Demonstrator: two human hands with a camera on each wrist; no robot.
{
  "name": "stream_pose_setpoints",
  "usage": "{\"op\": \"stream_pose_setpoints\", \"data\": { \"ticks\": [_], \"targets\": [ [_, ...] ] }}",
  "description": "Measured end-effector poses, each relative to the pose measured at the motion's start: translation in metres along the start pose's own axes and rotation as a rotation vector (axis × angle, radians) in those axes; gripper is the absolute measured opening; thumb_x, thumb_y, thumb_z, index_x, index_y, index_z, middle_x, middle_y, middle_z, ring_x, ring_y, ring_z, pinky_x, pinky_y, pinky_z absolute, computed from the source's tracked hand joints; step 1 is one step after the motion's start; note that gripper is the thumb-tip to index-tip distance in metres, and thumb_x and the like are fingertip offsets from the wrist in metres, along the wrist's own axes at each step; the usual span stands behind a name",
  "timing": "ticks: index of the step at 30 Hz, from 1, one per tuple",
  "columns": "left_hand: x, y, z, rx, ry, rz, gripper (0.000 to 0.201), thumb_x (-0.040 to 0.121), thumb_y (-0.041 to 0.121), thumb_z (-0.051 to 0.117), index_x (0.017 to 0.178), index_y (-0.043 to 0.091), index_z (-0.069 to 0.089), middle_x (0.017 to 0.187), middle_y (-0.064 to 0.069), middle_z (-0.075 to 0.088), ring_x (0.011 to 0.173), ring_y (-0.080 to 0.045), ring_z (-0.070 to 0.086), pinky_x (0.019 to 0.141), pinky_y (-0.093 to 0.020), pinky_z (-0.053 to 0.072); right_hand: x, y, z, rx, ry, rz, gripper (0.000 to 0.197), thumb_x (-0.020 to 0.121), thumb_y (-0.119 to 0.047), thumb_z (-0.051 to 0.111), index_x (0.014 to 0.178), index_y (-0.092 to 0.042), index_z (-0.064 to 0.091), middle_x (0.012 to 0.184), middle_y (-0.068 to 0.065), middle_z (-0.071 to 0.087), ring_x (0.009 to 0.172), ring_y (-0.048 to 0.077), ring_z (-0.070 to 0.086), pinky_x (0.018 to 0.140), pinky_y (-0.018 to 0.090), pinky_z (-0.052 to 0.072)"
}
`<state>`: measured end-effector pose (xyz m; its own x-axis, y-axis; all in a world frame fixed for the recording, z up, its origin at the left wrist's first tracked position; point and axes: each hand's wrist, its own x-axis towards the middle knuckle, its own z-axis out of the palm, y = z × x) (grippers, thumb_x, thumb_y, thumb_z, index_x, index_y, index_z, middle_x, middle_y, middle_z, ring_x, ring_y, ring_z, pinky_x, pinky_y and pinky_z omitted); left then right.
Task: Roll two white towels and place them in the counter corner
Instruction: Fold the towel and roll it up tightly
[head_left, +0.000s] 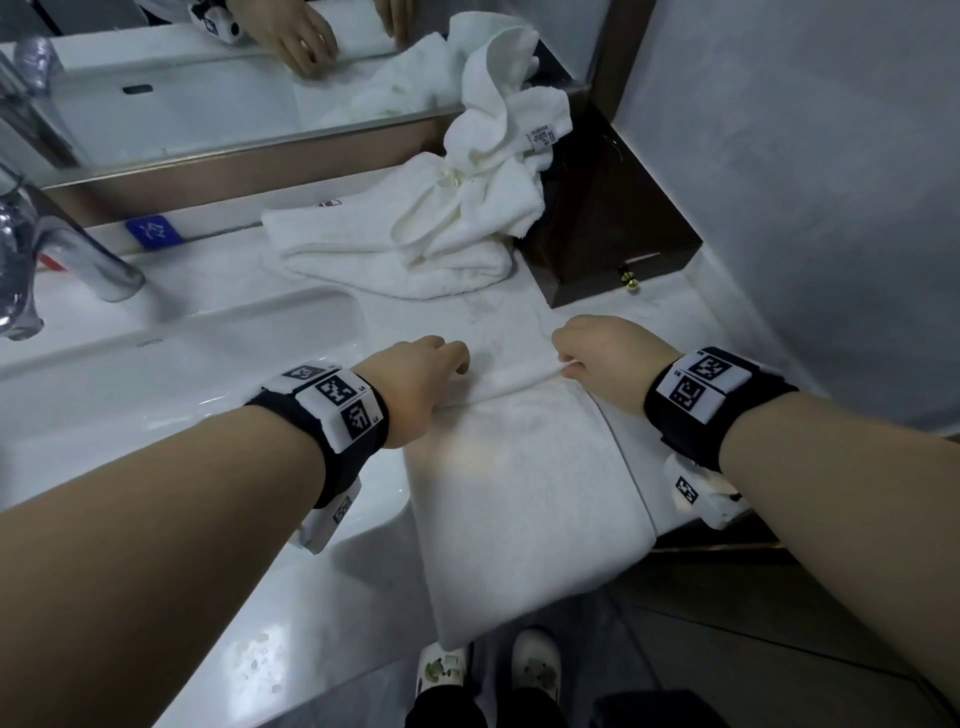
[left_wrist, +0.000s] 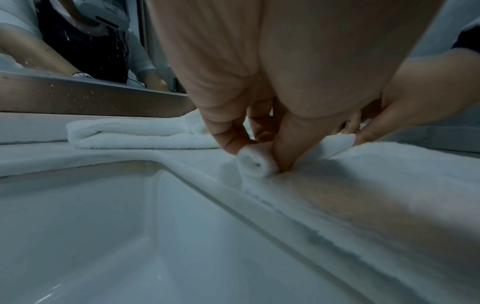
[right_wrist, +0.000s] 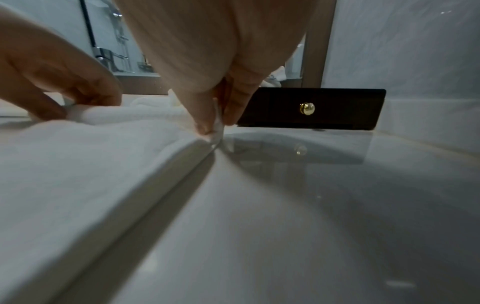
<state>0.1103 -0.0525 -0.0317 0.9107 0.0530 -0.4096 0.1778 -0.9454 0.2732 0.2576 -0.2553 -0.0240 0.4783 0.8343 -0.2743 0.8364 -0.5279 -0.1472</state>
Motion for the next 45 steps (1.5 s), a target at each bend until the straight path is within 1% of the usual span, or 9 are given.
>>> {"op": "stream_pose_setpoints", "data": {
  "ticks": [5,9,16,21,25,29,34,39,45],
  "targets": [
    [0.011,-0.001,-0.002,0.100,0.067,-0.029,0.039,0.085,0.003,0.054,0.121,0.018,0.052,0.118,-0.001,0.050,0.096,-0.023,0.053,0.071,-0.032,0.045,0.004,0.002,0.001,-0.009,0.112,-0.064,0.013,0.090,-0.004,0.057,0.079,0.001,0.060,0.092,0.014,0.051,0.091,0.029,0.048,0.072,0.029,0.033],
    [0.011,0.002,-0.002,0.143,0.127,-0.029,0.033,0.083,0.004,0.055,0.113,0.017,0.055,0.111,-0.001,0.050,0.084,-0.019,0.043,0.065,-0.030,0.035,0.002,-0.002,0.003,-0.042,0.192,-0.172,0.015,0.074,0.015,0.064,0.065,0.004,0.061,0.078,0.020,0.057,0.081,0.038,0.054,0.066,0.042,0.046],
    [0.001,0.016,0.001,0.278,0.204,0.038,0.013,0.083,0.003,0.049,0.088,0.014,0.050,0.087,0.001,0.043,0.088,-0.021,0.048,0.062,-0.031,0.036,-0.008,-0.005,0.008,0.021,0.232,-0.242,0.017,0.066,0.020,0.065,0.059,0.005,0.060,0.076,0.019,0.060,0.073,0.037,0.057,0.063,0.031,0.045],
    [-0.004,0.022,0.004,0.342,0.220,0.050,0.019,0.082,0.003,0.047,0.080,0.018,0.035,0.082,0.003,0.034,0.081,-0.019,0.034,0.058,-0.031,0.028,-0.012,0.002,0.012,0.051,0.184,-0.158,0.013,0.081,0.009,0.059,0.071,0.006,0.067,0.092,0.015,0.061,0.088,0.031,0.055,0.077,0.024,0.037],
    [-0.008,0.025,0.001,0.382,0.208,0.082,0.020,0.082,0.002,0.047,0.083,0.020,0.036,0.084,0.003,0.034,0.090,-0.021,0.046,0.056,-0.031,0.027,-0.004,0.006,0.005,0.114,0.125,-0.041,0.011,0.085,0.000,0.059,0.093,-0.006,0.064,0.102,0.002,0.056,0.091,0.019,0.052,0.075,0.014,0.029],
    [-0.014,0.026,0.002,0.427,0.175,0.126,0.022,0.083,0.003,0.047,0.098,0.017,0.053,0.094,0.000,0.046,0.097,-0.023,0.047,0.059,-0.033,0.029,0.001,0.000,-0.005,0.190,0.017,0.053,0.052,0.082,0.002,0.063,0.128,-0.019,0.053,0.104,-0.006,0.047,0.087,0.013,0.049,0.080,0.023,0.041],
    [-0.019,0.027,-0.001,0.454,0.124,0.135,0.027,0.083,0.002,0.046,0.105,0.014,0.057,0.102,-0.002,0.049,0.099,-0.022,0.046,0.060,-0.032,0.029,0.006,-0.009,-0.011,0.044,-0.068,0.069,0.026,0.085,-0.002,0.059,0.109,-0.012,0.066,0.112,0.003,0.050,0.099,0.024,0.056,0.086,0.030,0.045],
    [-0.024,0.029,-0.002,0.378,0.057,0.112,0.037,0.083,0.000,0.042,0.111,0.015,0.062,0.086,0.003,0.036,0.086,-0.018,0.037,0.061,-0.031,0.031,-0.005,-0.010,-0.003,0.026,0.018,0.021,0.023,0.086,0.004,0.055,0.104,-0.005,0.066,0.109,0.008,0.051,0.092,0.027,0.056,0.080,0.030,0.044],
    [-0.021,0.023,-0.002,-0.019,0.038,-0.006,0.020,0.092,0.012,0.051,0.096,0.020,0.069,0.096,0.001,0.062,0.088,-0.024,0.060,0.077,-0.035,0.052,-0.022,-0.014,0.014,-0.028,0.127,-0.027,0.012,0.081,0.009,0.054,0.085,0.002,0.062,0.094,0.013,0.051,0.074,0.021,0.042,0.061,0.028,0.034]
  ]
}}
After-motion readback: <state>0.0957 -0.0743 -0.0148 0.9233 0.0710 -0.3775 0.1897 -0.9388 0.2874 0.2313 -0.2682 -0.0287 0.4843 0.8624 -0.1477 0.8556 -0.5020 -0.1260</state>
